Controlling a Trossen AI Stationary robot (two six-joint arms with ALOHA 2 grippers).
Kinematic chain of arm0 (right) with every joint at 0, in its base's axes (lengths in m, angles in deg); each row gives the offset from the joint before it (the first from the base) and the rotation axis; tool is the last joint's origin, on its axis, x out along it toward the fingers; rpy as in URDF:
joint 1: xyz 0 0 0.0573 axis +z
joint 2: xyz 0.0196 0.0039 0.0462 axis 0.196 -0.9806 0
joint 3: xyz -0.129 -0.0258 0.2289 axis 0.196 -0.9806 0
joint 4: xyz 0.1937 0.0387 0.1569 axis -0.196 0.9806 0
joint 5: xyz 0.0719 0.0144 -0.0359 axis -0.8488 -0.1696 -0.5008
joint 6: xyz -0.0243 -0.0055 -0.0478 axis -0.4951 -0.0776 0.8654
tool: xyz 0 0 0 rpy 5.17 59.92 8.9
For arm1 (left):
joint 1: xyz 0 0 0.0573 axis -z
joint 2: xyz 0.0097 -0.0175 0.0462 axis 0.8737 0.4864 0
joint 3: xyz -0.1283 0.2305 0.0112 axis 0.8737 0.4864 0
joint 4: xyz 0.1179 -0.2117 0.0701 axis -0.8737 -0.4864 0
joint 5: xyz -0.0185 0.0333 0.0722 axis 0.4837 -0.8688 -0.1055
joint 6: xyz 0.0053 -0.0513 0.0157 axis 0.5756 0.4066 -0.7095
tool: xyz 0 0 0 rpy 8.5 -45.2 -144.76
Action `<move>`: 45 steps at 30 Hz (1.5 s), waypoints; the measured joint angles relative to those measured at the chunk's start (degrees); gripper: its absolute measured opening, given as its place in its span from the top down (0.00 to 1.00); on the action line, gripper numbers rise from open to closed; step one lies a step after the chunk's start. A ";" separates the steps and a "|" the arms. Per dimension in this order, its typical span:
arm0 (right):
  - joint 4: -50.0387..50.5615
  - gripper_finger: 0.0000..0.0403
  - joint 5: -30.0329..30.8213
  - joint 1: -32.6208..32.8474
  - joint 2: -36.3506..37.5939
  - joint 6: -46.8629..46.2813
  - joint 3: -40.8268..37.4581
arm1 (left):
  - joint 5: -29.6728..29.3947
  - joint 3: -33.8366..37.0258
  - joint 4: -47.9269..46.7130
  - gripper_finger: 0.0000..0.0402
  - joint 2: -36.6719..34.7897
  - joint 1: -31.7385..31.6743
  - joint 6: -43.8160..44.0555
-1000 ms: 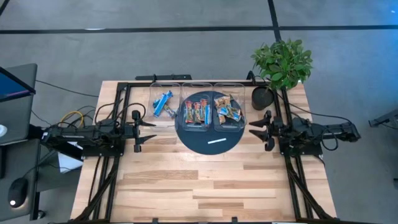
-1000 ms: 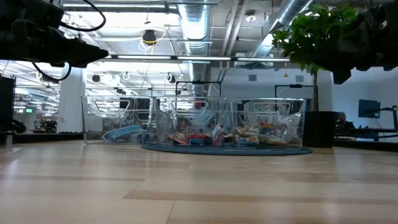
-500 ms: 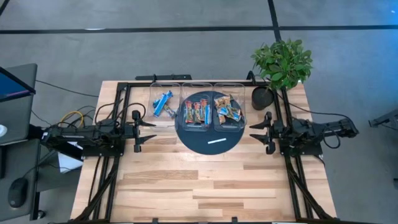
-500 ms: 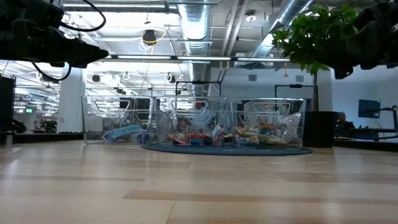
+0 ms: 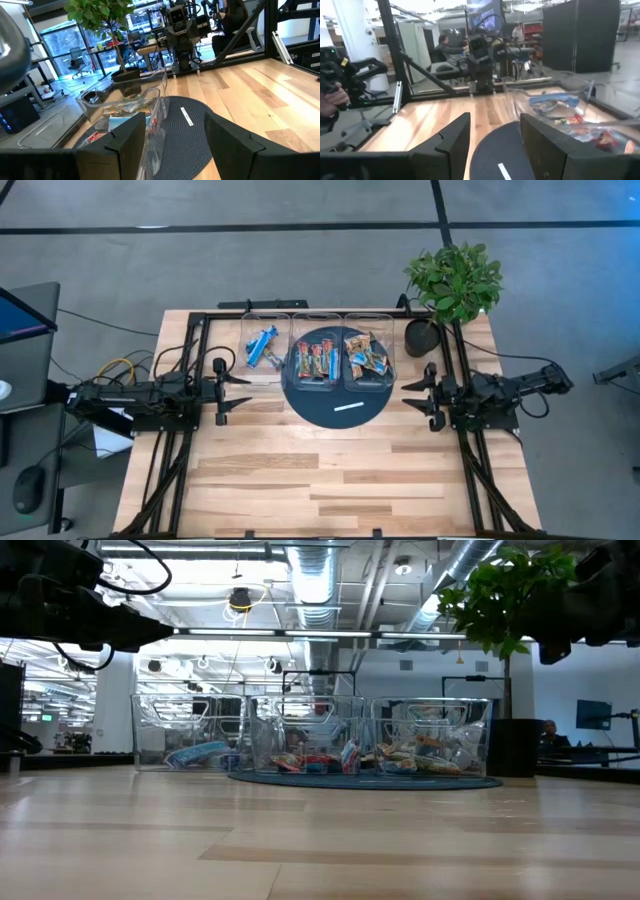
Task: Pick and place Granola Bars by type
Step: Return to Home Position
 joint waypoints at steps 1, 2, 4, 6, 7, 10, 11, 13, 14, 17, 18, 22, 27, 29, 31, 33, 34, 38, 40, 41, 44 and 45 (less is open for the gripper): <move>-0.04 0.59 0.00 0.00 -0.39 -0.80 -0.02 | 0.00 0.00 0.02 0.50 0.00 0.01 0.02; -0.03 0.59 -0.01 0.00 -0.78 -1.76 -0.02 | 0.04 0.00 0.02 0.50 0.00 0.01 0.10; -0.09 0.59 -0.04 -0.21 -1.33 -3.36 -0.02 | 0.40 0.00 0.02 0.50 0.00 0.01 0.38; -0.10 0.59 -0.04 -0.22 -2.00 -4.59 -0.04 | 0.97 0.00 0.02 0.50 0.00 0.00 0.57; -0.10 0.59 -0.07 -0.22 -2.09 -5.37 -0.04 | 1.33 0.00 0.03 0.50 0.00 0.00 0.61; -0.11 0.59 -0.38 -0.22 -2.09 -7.81 -0.04 | 1.99 0.00 0.07 0.50 0.00 0.02 0.61; -0.08 0.59 -0.93 -0.22 -2.09 -7.85 -0.06 | 2.01 0.00 0.11 0.50 0.00 0.00 0.63; 0.13 0.59 -2.90 -0.22 -2.12 -7.84 -0.09 | 2.01 0.00 0.21 0.50 0.00 0.02 0.63; 0.32 0.59 -4.30 -0.22 -2.12 -7.79 -0.09 | 2.01 0.00 0.23 0.50 0.00 0.01 0.63; 1.01 0.59 -8.80 -0.39 -2.12 -7.61 -0.09 | 2.01 0.00 0.28 0.50 0.00 0.00 0.86; 1.21 0.59 -9.98 -0.62 -2.12 -7.57 -0.09 | 2.01 0.00 0.28 0.50 0.00 0.00 1.03; 1.29 0.59 -10.74 -2.21 -2.13 -7.83 -0.11 | 2.01 0.00 0.28 0.50 0.00 0.00 1.60; 1.35 0.59 -11.06 -4.88 -2.92 -7.35 -0.11 | 1.99 0.00 0.28 0.50 0.00 0.02 2.12; 1.40 0.59 -11.10 -6.16 -3.25 -7.35 -0.11 | 1.99 0.00 0.28 0.50 0.00 0.00 2.14; 1.37 0.59 -11.13 -7.44 -3.19 -7.31 -0.11 | 1.99 0.00 0.27 0.50 0.00 0.00 2.35; 1.37 0.59 -11.12 -8.38 -3.20 -6.34 -0.11 | 1.99 0.00 0.20 0.50 0.00 0.00 2.36; 1.37 0.59 -11.10 -8.59 -3.19 -5.48 -0.11 | 1.98 0.00 0.12 0.50 0.00 0.00 2.37; 1.50 0.59 -11.89 -7.63 -3.19 -0.64 -0.11 | 1.97 0.00 -0.13 0.50 0.00 0.02 2.31; 1.69 0.59 -12.97 -6.75 -3.19 0.68 -0.11 | 1.97 0.00 -0.15 0.50 0.00 0.00 2.27; 1.73 0.59 -13.11 -6.29 -3.19 1.16 -0.11 | 1.90 0.00 -0.15 0.50 0.00 0.02 2.10; 1.73 0.59 -13.10 -5.58 -3.19 1.64 -0.11 | 1.37 0.00 -0.13 0.50 0.00 0.01 1.92; 1.72 0.59 -13.09 -5.63 -3.19 1.66 -0.11 | 1.06 0.00 -0.11 0.50 0.00 0.00 1.78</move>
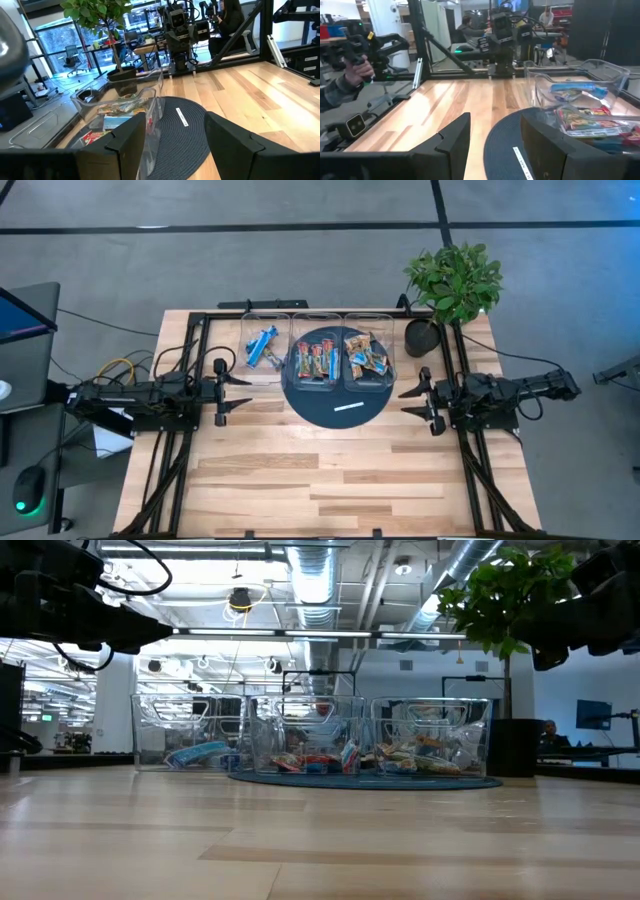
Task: Pick and place Granola Bars by type
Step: Return to Home Position
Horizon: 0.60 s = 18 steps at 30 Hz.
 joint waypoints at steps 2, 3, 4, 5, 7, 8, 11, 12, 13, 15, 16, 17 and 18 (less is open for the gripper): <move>0.00 0.59 0.01 -0.34 0.00 -0.01 0.00 | -0.31 0.00 0.09 0.50 0.00 0.00 -0.12; 0.00 0.59 0.09 -0.62 0.00 -0.04 0.00 | -0.54 0.00 0.21 0.50 0.00 0.00 -0.12; -0.02 0.59 0.23 -0.91 0.00 -0.23 0.00 | -0.57 0.00 0.24 0.50 -0.02 0.00 -0.12; -0.04 0.59 0.26 -1.28 0.00 -0.27 0.00 | -0.58 0.00 0.26 0.50 0.00 0.00 -0.13; -0.04 0.59 0.31 -1.98 0.00 -0.35 0.00 | -0.58 0.00 0.27 0.50 -0.01 0.01 -0.12; -0.04 0.59 0.36 -2.31 0.00 -0.38 0.00 | -0.58 0.00 0.28 0.50 0.00 0.00 -0.12; -0.07 0.59 0.46 -3.09 0.00 -0.32 0.00 | -0.58 0.00 0.31 0.50 -0.02 0.01 -0.12; -0.04 0.59 0.46 -3.28 0.00 -0.14 0.00 | -0.60 0.00 0.33 0.50 -0.01 0.00 -0.12; -0.06 0.59 0.46 -3.38 0.00 0.03 0.00 | -0.60 0.00 0.34 0.50 -0.02 0.02 -0.12; -0.05 0.59 0.46 -3.61 0.00 0.07 0.00 | -0.60 0.00 0.36 0.50 -0.02 0.00 -0.12; -0.07 0.59 0.49 -3.62 0.00 -0.01 0.00 | -0.61 0.00 0.36 0.50 0.00 0.01 -0.12; -0.07 0.59 0.49 -3.62 0.00 -0.34 0.00 | -0.60 0.00 0.34 0.50 -0.01 0.00 -0.12; -0.07 0.59 0.49 -3.62 0.00 -0.66 0.00 | -0.62 0.00 0.26 0.50 -0.02 0.00 -0.12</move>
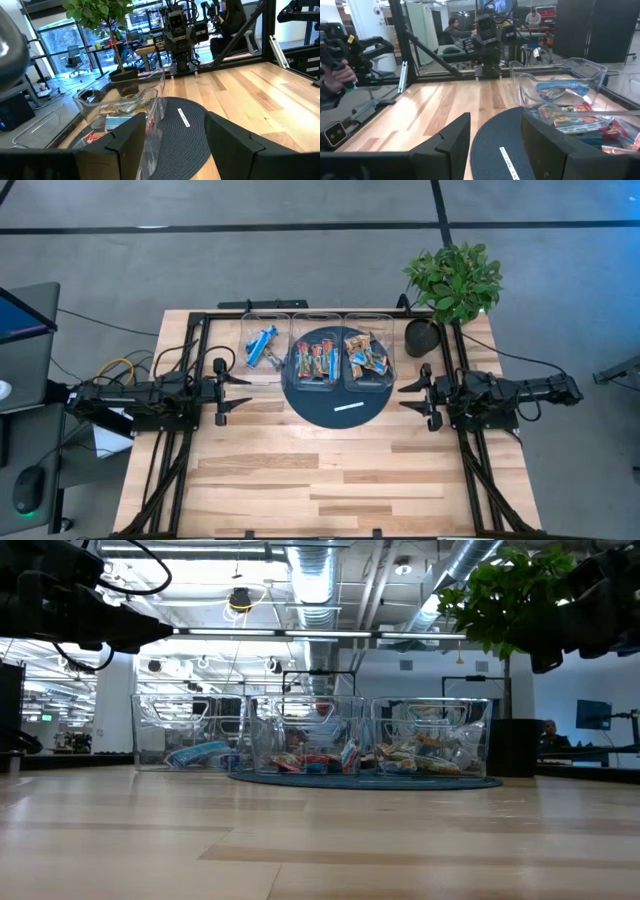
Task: Pick and place Granola Bars by type
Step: Return to Home Position
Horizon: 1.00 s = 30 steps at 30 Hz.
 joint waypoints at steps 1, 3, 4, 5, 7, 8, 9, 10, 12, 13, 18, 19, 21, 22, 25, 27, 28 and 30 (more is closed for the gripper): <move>0.01 0.59 -0.02 0.00 0.00 -0.38 0.00 | 0.00 0.00 -0.14 0.50 0.00 0.00 0.00; 0.02 0.59 -0.04 0.00 0.00 -1.19 0.00 | 0.00 0.00 -0.28 0.50 0.02 0.02 0.04; 0.02 0.59 -0.08 0.00 0.00 -1.26 0.00 | 0.00 0.00 -0.28 0.50 0.02 0.00 0.04; 0.02 0.59 -0.10 0.00 0.00 -1.25 0.00 | 0.00 0.00 -0.28 0.50 0.02 0.01 0.04; 0.02 0.59 -0.10 0.00 0.00 -1.11 0.00 | 0.01 0.00 -0.27 0.50 0.02 0.01 -0.42; 0.03 0.59 -0.11 0.00 0.00 -0.97 0.00 | 0.11 0.00 -0.11 0.50 0.02 0.00 -0.95; 0.04 0.59 -0.12 0.00 0.00 -0.91 0.00 | 0.38 0.00 0.23 0.50 0.02 0.00 -1.32; 0.03 0.59 -0.12 0.00 0.00 -0.91 0.00 | 0.87 0.00 0.81 0.50 0.02 0.00 -1.40; 0.04 0.59 -0.25 0.00 0.00 -0.91 0.00 | 1.61 0.00 1.78 0.50 0.00 0.00 -1.68; 0.06 0.59 -0.27 0.00 0.00 -0.91 0.00 | 1.76 0.00 2.04 0.50 0.00 0.00 -1.97; 0.07 0.59 -0.30 0.09 0.00 -1.28 0.00 | 8.21 0.00 1.27 0.50 0.00 -0.02 -2.92; 0.07 0.59 -0.32 0.09 0.00 -1.28 0.00 | 9.98 0.00 0.82 0.50 0.00 -0.02 -3.23; 0.07 0.59 -0.32 0.11 0.00 -1.28 0.00 | 12.32 -0.02 -0.15 0.50 0.00 0.00 -4.02; 0.07 0.59 -0.32 0.11 0.00 -1.30 0.00 | 12.50 0.00 -0.32 0.50 0.02 0.00 -4.07; 0.07 0.59 -0.32 0.11 0.00 -1.39 0.00 | 12.35 0.00 -0.32 0.50 0.02 0.00 -4.07; 0.07 0.59 -0.32 0.11 0.00 -2.07 0.00 | 11.57 0.00 -0.42 0.50 0.02 0.00 -4.09; 0.07 0.59 -0.32 0.11 0.00 -2.50 0.00 | 10.91 0.00 -0.54 0.50 0.02 0.00 -4.09; 0.07 0.59 -0.34 0.11 -0.01 -2.83 0.00 | 9.06 0.00 -0.85 0.50 0.02 -0.01 -4.07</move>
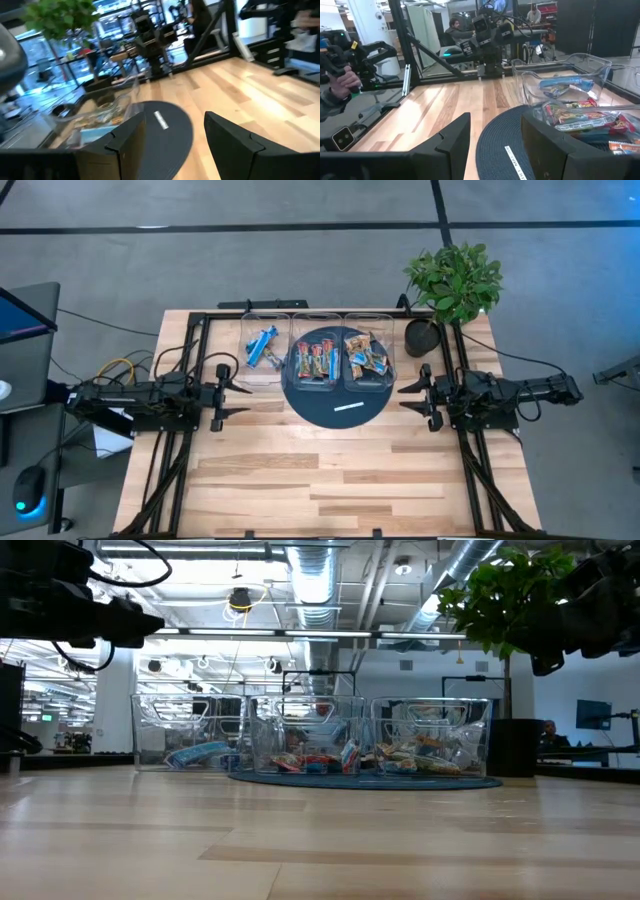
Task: Pick and place Granola Bars by type
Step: Return to Home Position
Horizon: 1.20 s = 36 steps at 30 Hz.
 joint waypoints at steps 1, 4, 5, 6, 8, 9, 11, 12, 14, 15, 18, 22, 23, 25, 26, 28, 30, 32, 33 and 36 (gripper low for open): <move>0.00 0.59 0.00 0.00 0.01 -0.01 0.00 | -0.98 -0.01 -0.23 0.50 0.00 0.01 -0.04; 0.00 0.59 -0.02 0.00 0.01 -0.04 0.00 | -3.60 0.00 -0.73 0.50 0.00 0.01 -0.64; 0.02 0.59 -0.02 0.00 0.01 -0.03 0.00 | -4.32 -0.01 -0.79 0.50 0.00 0.01 -0.89; 0.00 0.59 -0.02 0.00 0.01 -0.02 0.00 | -4.66 0.00 -0.78 0.50 0.00 -0.01 -1.03; -0.02 0.59 -0.02 0.00 0.01 -0.02 0.00 | -4.94 -0.01 -0.75 0.50 -0.01 -0.01 -1.07; -0.01 0.59 -0.02 0.00 0.01 -0.02 0.00 | -4.93 -0.02 -0.75 0.50 -0.01 -0.01 -1.07; -0.02 0.59 -0.02 0.00 0.01 -0.02 0.00 | -4.94 -0.02 -0.75 0.50 0.00 -0.01 -1.07; -0.02 0.59 -0.02 0.00 0.01 -0.02 0.00 | -4.93 0.00 -0.75 0.50 0.00 -0.01 -1.16; -0.02 0.59 -0.02 0.00 0.01 -0.02 0.00 | -4.93 -0.02 -0.76 0.50 0.00 -0.01 -1.22; -0.02 0.59 -0.02 0.00 0.01 -0.02 0.00 | -4.93 -0.01 -0.77 0.50 0.00 -0.01 -1.21; -0.03 0.59 -0.02 0.00 0.01 -0.02 0.00 | -4.93 -0.01 -0.77 0.50 0.00 -0.01 -0.34; -0.05 0.59 -0.02 0.00 0.01 -0.02 0.00 | -4.95 0.00 -0.77 0.50 0.00 -0.01 0.08; -0.05 0.59 -0.02 0.00 0.01 -0.02 0.00 | -4.93 -0.02 -0.77 0.50 0.00 0.01 0.03; -0.05 0.59 -0.02 0.00 0.01 -0.02 0.00 | -4.94 0.00 -0.77 0.50 0.00 -0.01 0.07; -0.05 0.59 -0.02 0.00 0.01 -0.02 0.00 | -4.95 -0.01 -0.77 0.50 0.00 0.00 0.26; -0.05 0.59 -0.02 0.00 0.01 -0.02 0.00 | -4.95 0.00 -0.79 0.50 0.00 -0.01 0.39; -0.05 0.59 -0.02 0.00 0.01 -0.02 0.00 | -4.95 0.00 -0.79 0.50 0.00 0.01 0.03; -0.06 0.59 -0.02 0.00 0.01 -0.02 0.00 | -4.95 0.00 -0.79 0.50 0.00 -0.01 0.07; -0.06 0.59 -0.02 0.00 0.01 -0.02 0.00 | -4.95 0.00 -0.79 0.50 0.00 -0.01 0.35; -0.07 0.59 -0.02 0.00 0.01 -0.02 0.00 | -4.95 0.00 -0.79 0.50 0.00 -0.01 0.63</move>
